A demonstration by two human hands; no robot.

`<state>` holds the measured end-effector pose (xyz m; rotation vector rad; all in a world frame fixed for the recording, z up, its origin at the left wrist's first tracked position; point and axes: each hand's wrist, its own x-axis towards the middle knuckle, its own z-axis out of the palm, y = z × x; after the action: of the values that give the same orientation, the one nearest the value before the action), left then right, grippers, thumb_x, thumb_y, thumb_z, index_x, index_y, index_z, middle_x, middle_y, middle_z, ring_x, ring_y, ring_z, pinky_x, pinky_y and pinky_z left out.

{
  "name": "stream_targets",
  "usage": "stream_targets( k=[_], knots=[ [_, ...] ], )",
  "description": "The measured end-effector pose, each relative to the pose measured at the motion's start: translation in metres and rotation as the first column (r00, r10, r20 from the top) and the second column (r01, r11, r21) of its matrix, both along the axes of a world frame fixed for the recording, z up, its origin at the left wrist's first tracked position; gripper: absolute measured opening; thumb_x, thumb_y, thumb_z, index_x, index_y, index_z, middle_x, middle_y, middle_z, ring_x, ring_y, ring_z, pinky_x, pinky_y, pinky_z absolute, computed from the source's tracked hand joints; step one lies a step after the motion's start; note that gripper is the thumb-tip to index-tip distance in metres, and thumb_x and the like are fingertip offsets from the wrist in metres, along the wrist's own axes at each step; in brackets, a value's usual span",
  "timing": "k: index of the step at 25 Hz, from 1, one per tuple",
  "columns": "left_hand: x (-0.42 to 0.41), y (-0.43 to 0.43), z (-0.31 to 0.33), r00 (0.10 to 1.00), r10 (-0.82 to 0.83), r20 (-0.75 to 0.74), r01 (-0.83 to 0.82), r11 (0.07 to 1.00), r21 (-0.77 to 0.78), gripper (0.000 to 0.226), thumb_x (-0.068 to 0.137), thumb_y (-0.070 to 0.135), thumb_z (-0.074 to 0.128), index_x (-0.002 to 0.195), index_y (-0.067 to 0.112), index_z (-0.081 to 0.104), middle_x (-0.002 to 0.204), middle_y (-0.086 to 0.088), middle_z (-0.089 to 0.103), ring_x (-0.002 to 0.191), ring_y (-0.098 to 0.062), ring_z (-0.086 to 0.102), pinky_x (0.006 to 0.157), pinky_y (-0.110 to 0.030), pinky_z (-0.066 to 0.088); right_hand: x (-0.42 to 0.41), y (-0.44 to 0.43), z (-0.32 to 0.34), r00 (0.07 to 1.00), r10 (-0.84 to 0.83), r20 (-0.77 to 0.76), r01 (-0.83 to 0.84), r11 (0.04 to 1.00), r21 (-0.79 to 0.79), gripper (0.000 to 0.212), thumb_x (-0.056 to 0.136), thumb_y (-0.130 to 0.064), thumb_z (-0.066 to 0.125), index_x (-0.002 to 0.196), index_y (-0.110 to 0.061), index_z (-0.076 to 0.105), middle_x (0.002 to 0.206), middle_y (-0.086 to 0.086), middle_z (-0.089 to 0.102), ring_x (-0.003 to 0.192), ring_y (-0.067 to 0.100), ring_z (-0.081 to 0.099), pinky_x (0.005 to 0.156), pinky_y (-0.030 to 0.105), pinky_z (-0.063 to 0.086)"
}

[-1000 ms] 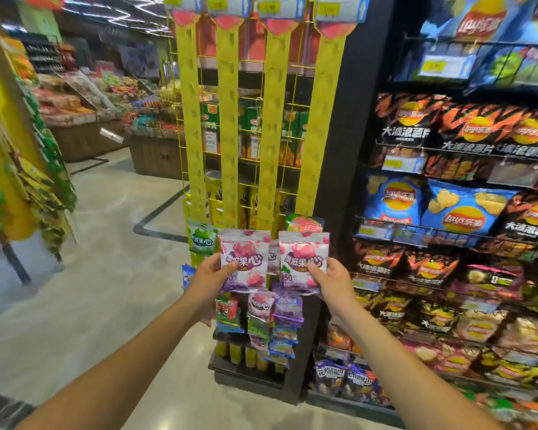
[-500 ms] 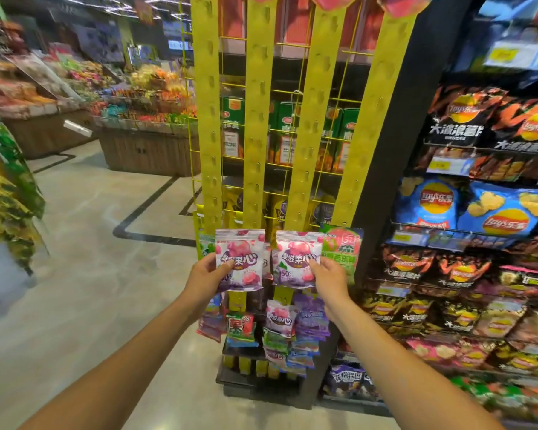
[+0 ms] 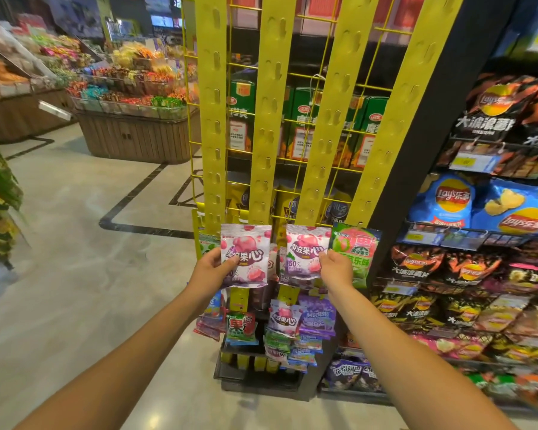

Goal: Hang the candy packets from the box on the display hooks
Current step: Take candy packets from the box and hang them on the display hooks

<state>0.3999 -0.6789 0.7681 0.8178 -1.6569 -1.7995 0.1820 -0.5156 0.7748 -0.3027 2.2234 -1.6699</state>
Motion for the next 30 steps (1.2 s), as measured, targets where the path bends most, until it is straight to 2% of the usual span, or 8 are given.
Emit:
stream_targets(
  k=[2, 4, 6, 12, 16, 21, 25, 30],
  knots=[
    [-0.002, -0.002, -0.005, 1.0, -0.006, 0.006, 0.006, 1.0, 0.002, 0.021, 0.104, 0.016, 0.063, 0.125, 0.015, 0.064, 0.111, -0.01, 0.079, 0.104, -0.034, 0.076, 0.093, -0.059, 0.06, -0.001, 0.0, -0.009, 1.0, -0.011, 0.022, 0.011, 1.0, 0.014, 0.043, 0.108, -0.024, 0.055, 0.145, -0.003, 0.056, 0.15, 0.01, 0.055, 0.141, 0.031, 0.049, 0.118, 0.044, 0.037],
    [-0.003, -0.001, -0.006, 1.0, -0.011, 0.004, 0.011, 1.0, 0.001, 0.02, 0.104, 0.017, 0.063, 0.124, 0.016, 0.065, 0.112, -0.008, 0.079, 0.104, -0.032, 0.076, 0.093, -0.058, 0.06, -0.001, -0.001, -0.018, 0.999, -0.013, 0.049, 0.011, 0.999, 0.04, 0.022, 0.108, -0.025, 0.054, 0.111, -0.014, 0.073, 0.115, 0.005, 0.07, 0.113, 0.029, 0.063, 0.113, 0.044, 0.044],
    [-0.004, 0.001, -0.007, 1.0, -0.021, -0.001, 0.021, 1.0, 0.008, 0.02, 0.104, 0.017, 0.062, 0.124, 0.017, 0.065, 0.112, -0.007, 0.079, 0.104, -0.03, 0.076, 0.094, -0.057, 0.06, 0.0, -0.001, -0.024, 0.999, -0.009, 0.034, 0.007, 0.998, 0.068, 0.035, 0.108, -0.027, 0.054, 0.073, -0.029, 0.049, 0.077, -0.008, 0.049, 0.084, 0.021, 0.052, 0.099, 0.036, 0.045],
    [-0.005, 0.005, -0.011, 1.0, -0.025, 0.017, 0.025, 1.0, -0.005, 0.025, 0.103, 0.019, 0.063, 0.128, 0.015, 0.063, 0.114, -0.007, 0.079, 0.104, -0.03, 0.076, 0.093, -0.057, 0.06, 0.008, 0.011, -0.031, 0.996, 0.057, -0.068, -0.043, 0.982, 0.184, 0.048, 0.107, -0.031, 0.055, 0.063, -0.02, 0.037, 0.061, -0.004, 0.033, 0.06, 0.017, 0.034, 0.088, 0.039, 0.05],
    [-0.008, 0.007, -0.011, 0.999, -0.027, 0.028, 0.027, 1.0, -0.001, 0.034, 0.102, 0.023, 0.066, 0.135, 0.016, 0.061, 0.12, -0.007, 0.076, 0.108, -0.03, 0.075, 0.093, -0.054, 0.061, 0.013, 0.029, -0.028, 0.868, 0.373, -0.327, -0.176, 0.847, 0.501, 0.044, 0.107, -0.038, 0.052, 0.069, -0.015, 0.056, 0.058, 0.006, 0.052, 0.055, 0.028, 0.051, 0.058, 0.037, 0.042],
    [-0.019, 0.01, -0.014, 0.998, -0.051, 0.042, 0.052, 0.998, -0.023, 0.052, 0.098, 0.034, 0.071, 0.145, 0.02, 0.055, 0.125, -0.002, 0.075, 0.112, -0.026, 0.073, 0.095, -0.056, 0.06, 0.009, 0.042, -0.011, 0.781, 0.439, -0.443, -0.083, 0.777, 0.624, 0.037, 0.103, -0.037, 0.059, 0.089, -0.007, 0.075, 0.068, 0.007, 0.072, 0.06, 0.021, 0.067, 0.064, 0.04, 0.06],
    [-0.032, 0.014, -0.012, 0.997, -0.07, 0.041, 0.073, 0.996, -0.058, 0.07, 0.085, 0.054, 0.077, 0.144, 0.023, 0.057, 0.132, -0.004, 0.07, 0.119, -0.026, 0.069, 0.098, -0.055, 0.059, 0.009, 0.05, 0.005, 0.773, 0.41, -0.485, -0.108, 0.837, 0.536, 0.026, 0.104, -0.032, 0.06, 0.108, -0.014, 0.079, 0.086, 0.002, 0.078, 0.074, 0.015, 0.071, 0.068, 0.03, 0.055],
    [-0.055, 0.028, 0.002, 0.989, -0.148, 0.008, 0.148, 0.988, -0.042, 0.036, 0.098, 0.042, 0.069, 0.126, 0.019, 0.067, 0.114, -0.01, 0.074, 0.106, -0.031, 0.071, 0.093, -0.052, 0.059, 0.013, 0.045, 0.013, 0.888, 0.36, -0.286, -0.319, 0.931, 0.179, 0.019, 0.103, -0.038, 0.059, 0.106, -0.027, 0.075, 0.096, -0.01, 0.076, 0.091, 0.009, 0.071, 0.083, 0.033, 0.057]
  ],
)
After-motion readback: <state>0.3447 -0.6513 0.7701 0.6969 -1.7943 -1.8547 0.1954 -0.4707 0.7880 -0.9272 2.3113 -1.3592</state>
